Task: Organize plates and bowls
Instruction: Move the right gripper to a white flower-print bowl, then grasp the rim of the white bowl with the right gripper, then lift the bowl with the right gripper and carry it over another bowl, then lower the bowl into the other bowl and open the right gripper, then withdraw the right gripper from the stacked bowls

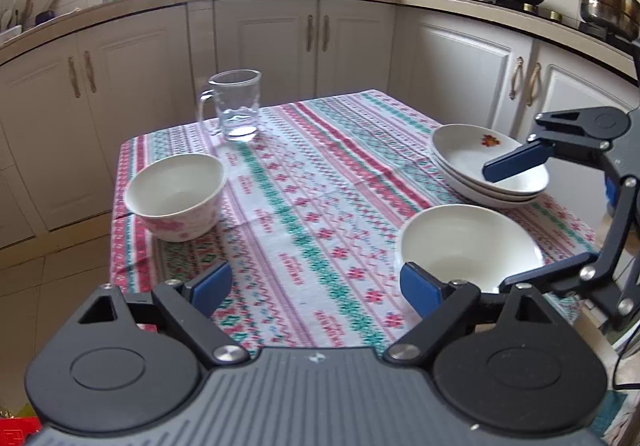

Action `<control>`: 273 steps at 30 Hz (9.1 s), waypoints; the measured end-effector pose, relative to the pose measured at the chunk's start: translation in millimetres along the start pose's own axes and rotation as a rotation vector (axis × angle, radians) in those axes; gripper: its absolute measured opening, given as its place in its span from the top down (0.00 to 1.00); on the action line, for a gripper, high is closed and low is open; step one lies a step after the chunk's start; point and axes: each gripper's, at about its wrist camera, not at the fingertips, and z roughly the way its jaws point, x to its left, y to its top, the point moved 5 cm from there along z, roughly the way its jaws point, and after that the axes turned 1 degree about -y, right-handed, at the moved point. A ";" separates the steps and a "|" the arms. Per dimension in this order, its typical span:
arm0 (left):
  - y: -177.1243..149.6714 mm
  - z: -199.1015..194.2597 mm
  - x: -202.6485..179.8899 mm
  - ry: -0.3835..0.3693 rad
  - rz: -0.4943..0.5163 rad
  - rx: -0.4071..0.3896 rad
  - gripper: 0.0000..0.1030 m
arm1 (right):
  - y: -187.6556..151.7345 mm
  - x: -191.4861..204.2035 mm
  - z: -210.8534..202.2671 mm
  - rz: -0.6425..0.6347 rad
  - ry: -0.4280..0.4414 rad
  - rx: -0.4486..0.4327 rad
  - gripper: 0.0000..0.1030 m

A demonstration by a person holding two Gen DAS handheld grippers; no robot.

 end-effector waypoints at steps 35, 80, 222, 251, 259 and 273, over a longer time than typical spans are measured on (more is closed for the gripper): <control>11.2 89.3 99.5 0.219 -0.042 -0.082 0.12 | 135.3 -35.0 145.2 -0.095 0.070 0.181 0.04; 20.9 114.3 114.5 0.189 -0.049 -0.100 0.12 | 154.9 -69.9 275.2 0.033 0.243 0.230 0.43; 5.8 11.6 -95.6 -0.111 0.105 0.105 0.11 | 3.6 -52.3 9.7 0.142 0.209 0.102 0.15; 0.6 -47.6 -81.8 0.075 0.030 -0.044 0.03 | -8.8 -38.2 -37.6 0.070 0.141 -0.049 0.00; -1.6 -53.3 -96.3 0.097 0.014 -0.052 0.03 | -24.3 -36.1 -67.4 0.049 0.134 -0.110 0.00; 7.1 -49.4 -113.7 0.098 0.097 -0.069 0.03 | -41.9 -41.7 -84.4 0.067 0.129 -0.149 0.00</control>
